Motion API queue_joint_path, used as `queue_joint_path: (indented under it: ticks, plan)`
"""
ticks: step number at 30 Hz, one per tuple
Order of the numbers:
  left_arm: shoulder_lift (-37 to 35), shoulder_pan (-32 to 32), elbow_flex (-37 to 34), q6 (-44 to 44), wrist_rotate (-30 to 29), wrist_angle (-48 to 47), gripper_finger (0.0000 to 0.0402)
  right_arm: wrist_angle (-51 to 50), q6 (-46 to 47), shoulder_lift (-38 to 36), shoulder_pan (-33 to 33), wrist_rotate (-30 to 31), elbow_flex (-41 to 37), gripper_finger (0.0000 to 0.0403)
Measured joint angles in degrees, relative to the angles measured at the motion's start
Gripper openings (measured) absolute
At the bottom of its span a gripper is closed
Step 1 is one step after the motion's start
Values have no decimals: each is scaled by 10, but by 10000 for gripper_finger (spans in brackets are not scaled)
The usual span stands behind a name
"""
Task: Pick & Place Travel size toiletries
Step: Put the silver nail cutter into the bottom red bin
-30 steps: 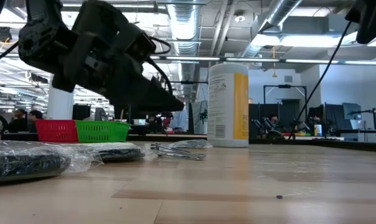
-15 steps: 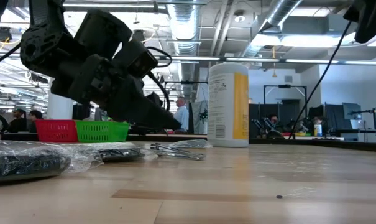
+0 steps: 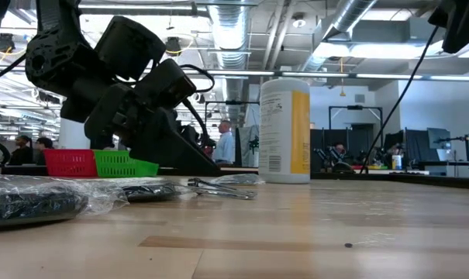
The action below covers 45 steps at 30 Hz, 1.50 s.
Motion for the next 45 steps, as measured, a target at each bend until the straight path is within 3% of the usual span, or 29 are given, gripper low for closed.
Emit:
queue_joint_path:
  ticks: [37, 45]
  plan:
    - [0, 0, 0, -1, -10, -49, 140, 0, 1, 0, 0, 0, 0, 127]
    - [12, 0, 14, -4, -9, -50, 113, 1, 0, 0, 0, 12, 0, 127]
